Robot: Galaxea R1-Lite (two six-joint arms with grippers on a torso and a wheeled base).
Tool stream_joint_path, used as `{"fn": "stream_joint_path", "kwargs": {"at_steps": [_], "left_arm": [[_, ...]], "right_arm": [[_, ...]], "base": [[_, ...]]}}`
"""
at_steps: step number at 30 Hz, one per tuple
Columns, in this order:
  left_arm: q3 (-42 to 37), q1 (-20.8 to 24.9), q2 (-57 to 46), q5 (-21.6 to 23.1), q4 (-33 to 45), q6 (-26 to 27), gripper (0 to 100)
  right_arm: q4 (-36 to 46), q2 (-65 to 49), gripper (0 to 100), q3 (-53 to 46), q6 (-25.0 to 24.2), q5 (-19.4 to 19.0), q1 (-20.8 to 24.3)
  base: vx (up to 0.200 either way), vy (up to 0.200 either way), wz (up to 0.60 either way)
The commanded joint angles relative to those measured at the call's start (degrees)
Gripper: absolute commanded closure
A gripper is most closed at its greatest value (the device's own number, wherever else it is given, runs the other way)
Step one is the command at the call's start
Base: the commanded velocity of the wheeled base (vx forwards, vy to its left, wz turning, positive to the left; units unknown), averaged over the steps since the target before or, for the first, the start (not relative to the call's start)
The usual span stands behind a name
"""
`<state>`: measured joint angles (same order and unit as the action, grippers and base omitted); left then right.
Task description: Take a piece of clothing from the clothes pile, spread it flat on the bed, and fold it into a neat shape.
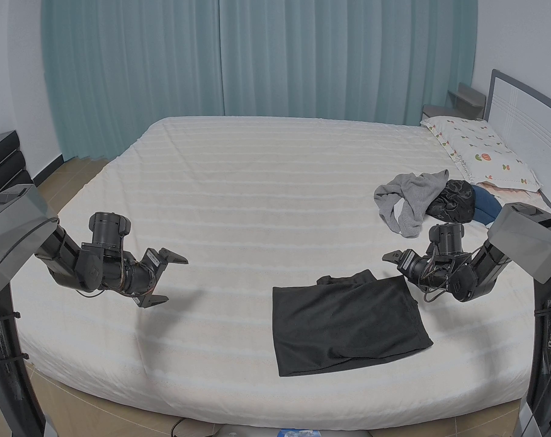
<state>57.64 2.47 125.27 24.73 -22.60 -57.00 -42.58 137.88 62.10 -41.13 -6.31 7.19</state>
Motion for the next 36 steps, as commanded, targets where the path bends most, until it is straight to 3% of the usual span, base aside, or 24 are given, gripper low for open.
{"fn": "stream_joint_path", "kwargs": {"at_steps": [1,6,18,33,36], "left_arm": [[0.02,-0.01,-0.11,-0.04,0.1,-0.13,0],[-0.07,-0.01,-0.2,-0.04,0.01,-0.13,0],[-0.16,0.07,-0.64,0.23,-0.07,-0.48,0],[0.11,1.3,-0.64,0.14,0.01,-0.39,0],[0.9,1.39,-0.64,-0.04,-0.07,-0.13,0]], "right_arm": [[-0.05,-0.33,0,-0.31,0.0,-0.36,0.19],[-0.05,-0.41,0,-0.31,0.0,-0.54,0.1],[-0.05,-0.59,0,-0.22,0.0,-0.54,0.01],[-0.05,-0.68,0,-0.05,0.0,-0.63,0.45],[-0.05,-0.59,0,0.3,-0.09,-0.63,0.89]], "base": [[-0.2,0.0,0.0],[-0.2,0.0,0.0],[0.0,0.0,0.0],[0.0,-0.2,0.0],[0.0,0.0,0.0]]}}
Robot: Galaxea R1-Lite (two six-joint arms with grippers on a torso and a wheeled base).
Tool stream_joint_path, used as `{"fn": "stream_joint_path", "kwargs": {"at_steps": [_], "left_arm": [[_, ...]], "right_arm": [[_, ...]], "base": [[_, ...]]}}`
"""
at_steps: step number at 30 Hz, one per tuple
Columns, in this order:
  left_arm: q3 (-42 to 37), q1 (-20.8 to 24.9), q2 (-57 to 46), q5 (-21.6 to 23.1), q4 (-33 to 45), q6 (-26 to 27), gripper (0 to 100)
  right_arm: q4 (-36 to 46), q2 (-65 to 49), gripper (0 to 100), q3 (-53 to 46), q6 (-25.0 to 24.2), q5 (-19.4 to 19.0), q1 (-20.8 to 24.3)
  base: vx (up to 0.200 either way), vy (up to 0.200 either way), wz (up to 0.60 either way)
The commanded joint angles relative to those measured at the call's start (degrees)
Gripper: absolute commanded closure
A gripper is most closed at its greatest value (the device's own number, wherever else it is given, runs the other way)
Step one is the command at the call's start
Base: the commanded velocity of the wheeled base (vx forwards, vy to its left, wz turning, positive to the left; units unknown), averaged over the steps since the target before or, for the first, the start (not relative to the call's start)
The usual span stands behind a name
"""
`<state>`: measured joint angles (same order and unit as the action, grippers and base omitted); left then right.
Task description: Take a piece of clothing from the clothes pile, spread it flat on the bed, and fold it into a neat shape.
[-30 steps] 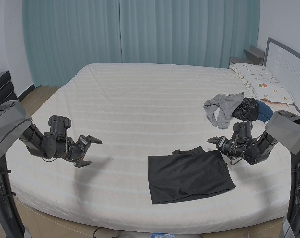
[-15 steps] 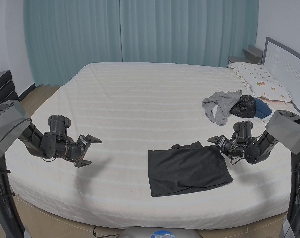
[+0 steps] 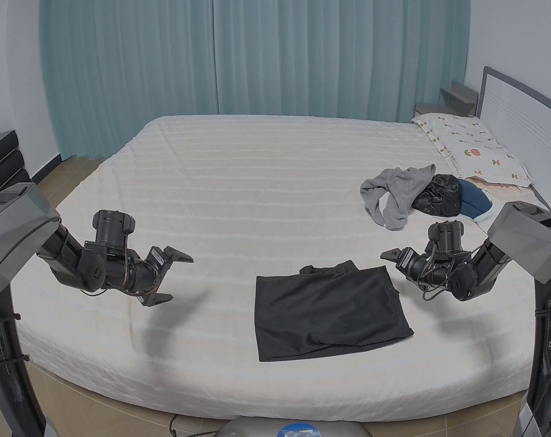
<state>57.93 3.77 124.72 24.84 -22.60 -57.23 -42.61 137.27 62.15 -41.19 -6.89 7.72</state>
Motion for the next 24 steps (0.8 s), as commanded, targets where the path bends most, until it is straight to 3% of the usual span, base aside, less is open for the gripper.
{"fn": "stream_joint_path", "kwargs": {"at_steps": [1,9,14,24], "left_arm": [[0.87,0.28,-0.01,-0.41,-0.07,0.37,0],[3.51,5.37,1.84,-4.28,0.1,0.28,0],[11.42,9.24,8.78,-12.45,0.19,0.28,0],[22.93,14.6,17.31,-16.93,0.72,0.37,0]], "right_arm": [[-0.02,0.02,0,0.25,-0.03,-0.14,0.37],[-0.02,-0.07,0,0.69,-3.72,-0.76,2.39],[-0.28,1.51,0,2.1,-3.98,-1.64,5.03],[-0.46,4.24,0,4.3,-3.54,-1.29,7.49]], "base": [[0.0,0.0,0.0],[0.0,0.0,0.0],[0.0,0.0,0.0],[0.0,0.0,0.0]]}}
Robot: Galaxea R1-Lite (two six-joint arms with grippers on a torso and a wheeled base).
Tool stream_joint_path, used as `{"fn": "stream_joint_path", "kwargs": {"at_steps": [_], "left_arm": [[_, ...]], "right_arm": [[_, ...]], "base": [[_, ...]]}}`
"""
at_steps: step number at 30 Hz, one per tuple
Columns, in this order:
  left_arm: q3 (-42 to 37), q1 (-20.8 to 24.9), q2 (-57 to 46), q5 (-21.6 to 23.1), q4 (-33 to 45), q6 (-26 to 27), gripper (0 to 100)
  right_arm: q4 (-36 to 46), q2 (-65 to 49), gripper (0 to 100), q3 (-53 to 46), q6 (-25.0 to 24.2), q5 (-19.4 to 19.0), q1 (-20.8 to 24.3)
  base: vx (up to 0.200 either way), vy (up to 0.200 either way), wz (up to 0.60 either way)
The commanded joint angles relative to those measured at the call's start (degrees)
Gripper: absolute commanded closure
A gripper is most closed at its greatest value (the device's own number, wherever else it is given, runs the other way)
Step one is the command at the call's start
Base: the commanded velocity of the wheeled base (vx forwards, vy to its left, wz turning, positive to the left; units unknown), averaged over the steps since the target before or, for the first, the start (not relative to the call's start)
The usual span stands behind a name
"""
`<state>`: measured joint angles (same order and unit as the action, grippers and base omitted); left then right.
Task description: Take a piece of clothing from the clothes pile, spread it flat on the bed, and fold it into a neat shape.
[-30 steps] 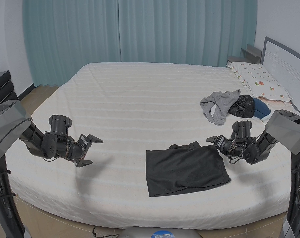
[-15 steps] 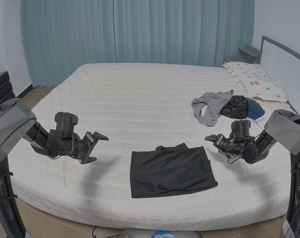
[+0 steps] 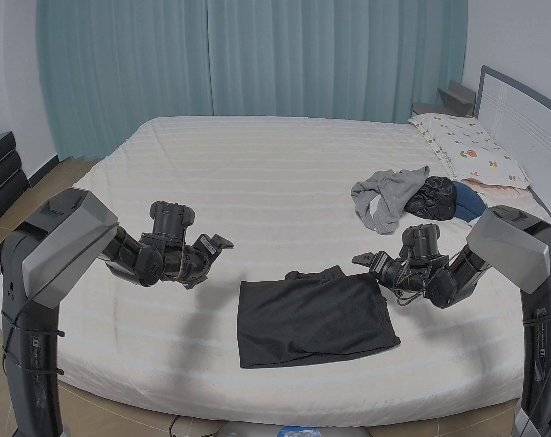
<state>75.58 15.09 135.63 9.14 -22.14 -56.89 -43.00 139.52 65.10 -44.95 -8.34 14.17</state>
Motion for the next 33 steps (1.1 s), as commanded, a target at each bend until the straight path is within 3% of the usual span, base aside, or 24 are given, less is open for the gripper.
{"fn": "stream_joint_path", "kwargs": {"at_steps": [1,5,12,18,19,29,33], "left_arm": [[5.28,3.28,6.4,-1.23,0.25,0.03,0],[7.65,4.16,8.95,-5.36,0.25,1.35,0],[8.35,7.41,10.53,-5.98,0.25,3.19,0],[8.44,7.41,11.06,-5.98,0.25,4.33,0],[8.44,7.41,11.14,-5.98,0.25,4.77,100],[8.62,7.32,11.41,-6.15,-0.01,4.95,100],[8.79,7.23,11.5,-8.53,-0.45,4.69,100]], "right_arm": [[-0.07,1.98,0,1.35,0.21,0.16,1.04],[-0.07,2.25,0,1.44,0.39,0.25,1.04],[-0.16,2.33,0,1.44,0.21,0.43,1.39],[-0.95,2.6,0,1.35,0.39,0.52,1.3],[-0.95,2.69,0,1.35,0.39,0.52,1.3],[-1.21,3.13,0,1.61,0.65,0.6,1.3],[-1.21,3.21,0,2.84,0.65,0.96,0.6]], "base": [[0.0,0.0,0.0],[0.0,0.0,0.0],[0.0,0.0,0.0],[0.0,0.0,0.0],[0.0,0.0,0.0],[0.0,0.0,0.0],[0.0,0.0,0.0]]}}
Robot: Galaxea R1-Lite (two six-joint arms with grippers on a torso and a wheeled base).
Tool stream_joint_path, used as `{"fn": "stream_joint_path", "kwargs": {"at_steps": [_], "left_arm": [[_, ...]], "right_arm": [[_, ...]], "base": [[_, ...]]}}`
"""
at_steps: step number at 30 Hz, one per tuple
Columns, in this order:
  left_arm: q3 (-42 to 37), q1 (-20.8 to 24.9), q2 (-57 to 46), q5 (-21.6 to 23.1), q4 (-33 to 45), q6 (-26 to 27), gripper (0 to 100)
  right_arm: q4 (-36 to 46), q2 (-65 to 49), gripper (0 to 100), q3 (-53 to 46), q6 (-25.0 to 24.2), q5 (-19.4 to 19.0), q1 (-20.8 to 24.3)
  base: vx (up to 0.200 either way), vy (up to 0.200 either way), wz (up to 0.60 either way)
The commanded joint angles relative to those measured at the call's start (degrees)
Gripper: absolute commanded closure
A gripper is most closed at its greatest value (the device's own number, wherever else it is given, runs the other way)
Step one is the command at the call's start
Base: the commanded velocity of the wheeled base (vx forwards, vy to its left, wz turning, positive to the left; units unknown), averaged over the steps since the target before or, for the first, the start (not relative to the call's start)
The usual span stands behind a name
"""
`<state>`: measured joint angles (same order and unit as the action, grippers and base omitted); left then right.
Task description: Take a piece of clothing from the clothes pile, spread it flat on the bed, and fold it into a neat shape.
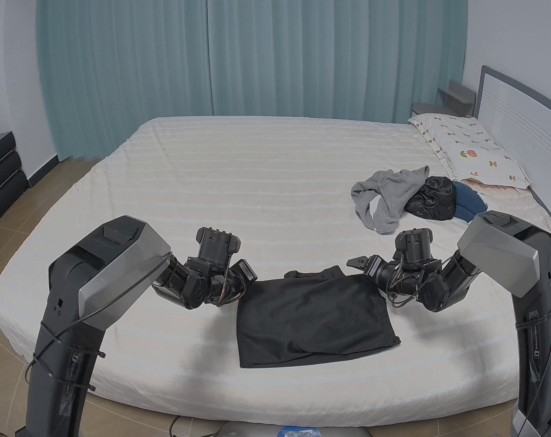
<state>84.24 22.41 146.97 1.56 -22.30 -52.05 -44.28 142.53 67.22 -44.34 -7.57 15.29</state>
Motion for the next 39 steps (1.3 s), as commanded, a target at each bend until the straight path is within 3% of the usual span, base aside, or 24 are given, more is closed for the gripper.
{"fn": "stream_joint_path", "kwargs": {"at_steps": [1,9,10,28,39], "left_arm": [[0.14,-0.08,0.16,-1.47,-0.29,-0.15,100],[0.05,-0.26,0.07,-1.74,-0.2,-0.24,100],[0.05,-0.26,0.07,-1.74,-0.2,-0.24,100],[-1.09,-0.17,-0.72,-1.56,-0.29,-0.5,100],[-1.09,0.01,-0.63,-1.65,-0.29,-0.42,100]], "right_arm": [[0.07,0.38,0,0.9,0.04,0.19,-0.87],[0.07,2.31,0,2.39,-0.05,0.36,-1.4],[0.07,2.58,100,2.65,-0.05,0.36,-1.31],[0.07,-0.94,100,1.69,-0.57,0.28,-4.56],[0.16,0.64,100,1.6,-0.05,0.36,-4.21]], "base": [[0.0,0.0,0.0],[0.0,0.0,0.0],[0.0,0.0,0.0],[0.0,0.0,0.0],[0.0,0.0,0.0]]}}
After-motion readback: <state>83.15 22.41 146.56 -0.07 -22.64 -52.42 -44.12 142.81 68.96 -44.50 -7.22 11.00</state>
